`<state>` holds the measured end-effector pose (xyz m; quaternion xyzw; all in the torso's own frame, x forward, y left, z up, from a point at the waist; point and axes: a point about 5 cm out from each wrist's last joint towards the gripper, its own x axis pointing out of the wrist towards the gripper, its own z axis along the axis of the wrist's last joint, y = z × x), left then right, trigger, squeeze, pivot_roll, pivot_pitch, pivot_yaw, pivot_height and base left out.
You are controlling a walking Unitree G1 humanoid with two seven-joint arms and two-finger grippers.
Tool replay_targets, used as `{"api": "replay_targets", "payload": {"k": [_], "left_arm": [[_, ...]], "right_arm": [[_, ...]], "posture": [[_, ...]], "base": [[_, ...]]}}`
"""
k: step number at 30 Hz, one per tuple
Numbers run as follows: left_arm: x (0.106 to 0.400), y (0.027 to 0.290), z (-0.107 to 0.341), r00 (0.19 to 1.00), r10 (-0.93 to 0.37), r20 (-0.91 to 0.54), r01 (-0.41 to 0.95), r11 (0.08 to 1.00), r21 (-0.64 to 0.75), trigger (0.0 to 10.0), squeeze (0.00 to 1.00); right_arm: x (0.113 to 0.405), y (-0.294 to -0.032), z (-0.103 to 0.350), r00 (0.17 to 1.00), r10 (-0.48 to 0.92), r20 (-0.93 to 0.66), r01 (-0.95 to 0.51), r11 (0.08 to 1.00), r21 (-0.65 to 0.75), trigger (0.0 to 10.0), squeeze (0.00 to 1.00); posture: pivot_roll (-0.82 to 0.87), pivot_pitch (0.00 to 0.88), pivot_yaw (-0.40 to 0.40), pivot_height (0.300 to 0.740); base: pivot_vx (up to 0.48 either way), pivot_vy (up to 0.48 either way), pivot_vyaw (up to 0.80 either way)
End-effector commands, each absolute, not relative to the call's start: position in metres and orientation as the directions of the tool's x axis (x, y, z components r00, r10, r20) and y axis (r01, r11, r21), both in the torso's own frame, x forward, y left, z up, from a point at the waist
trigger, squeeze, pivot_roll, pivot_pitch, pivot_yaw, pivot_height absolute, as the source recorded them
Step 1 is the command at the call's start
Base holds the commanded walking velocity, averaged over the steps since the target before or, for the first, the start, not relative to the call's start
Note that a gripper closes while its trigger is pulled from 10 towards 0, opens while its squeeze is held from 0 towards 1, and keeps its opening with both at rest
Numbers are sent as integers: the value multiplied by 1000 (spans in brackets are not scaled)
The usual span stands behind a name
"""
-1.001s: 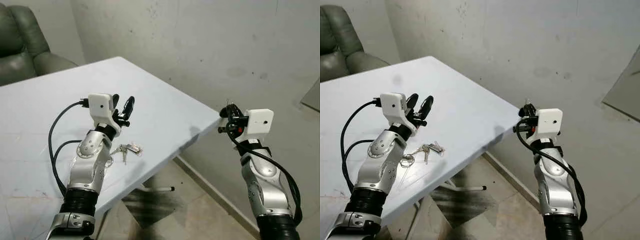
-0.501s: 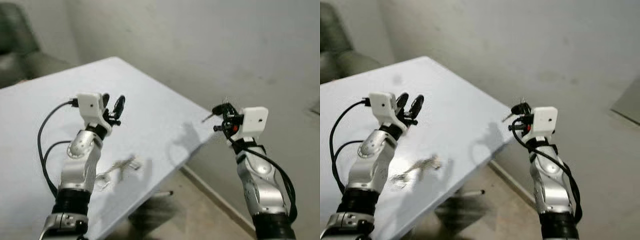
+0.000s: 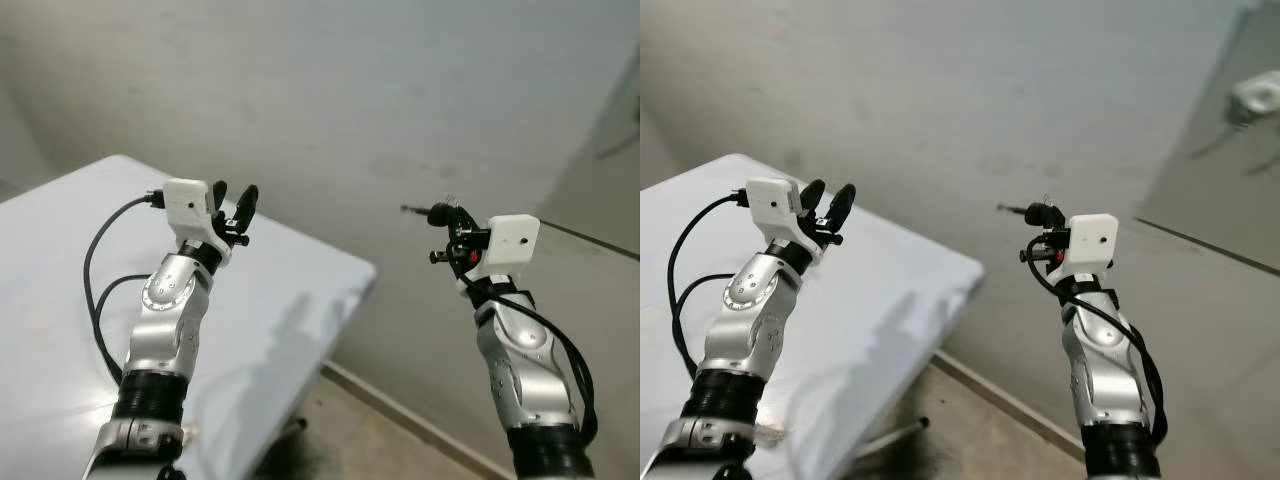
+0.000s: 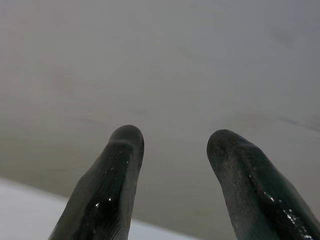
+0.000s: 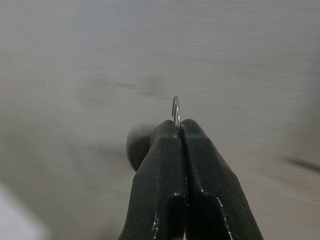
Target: Hang keys on a hook
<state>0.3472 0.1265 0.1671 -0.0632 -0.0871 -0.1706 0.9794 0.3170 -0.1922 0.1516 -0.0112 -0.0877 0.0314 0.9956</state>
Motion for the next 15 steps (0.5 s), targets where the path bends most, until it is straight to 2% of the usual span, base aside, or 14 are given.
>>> {"api": "replay_targets", "payload": {"k": [1,15], "left_arm": [[347,137,168,934,-301,195,316,947,-56,10000,0],[345,136,169,926,-309,217,327,943,-55,10000,0]], "right_arm": [[319,-185,156,979,82,189,-80,997,-20,10000,0],[320,-184,155,980,97,176,-93,995,-29,10000,0]], "posture": [[-114,0,-19,740],[-114,0,-30,740]], "base": [[0,0,-638],[0,0,-637]]}}
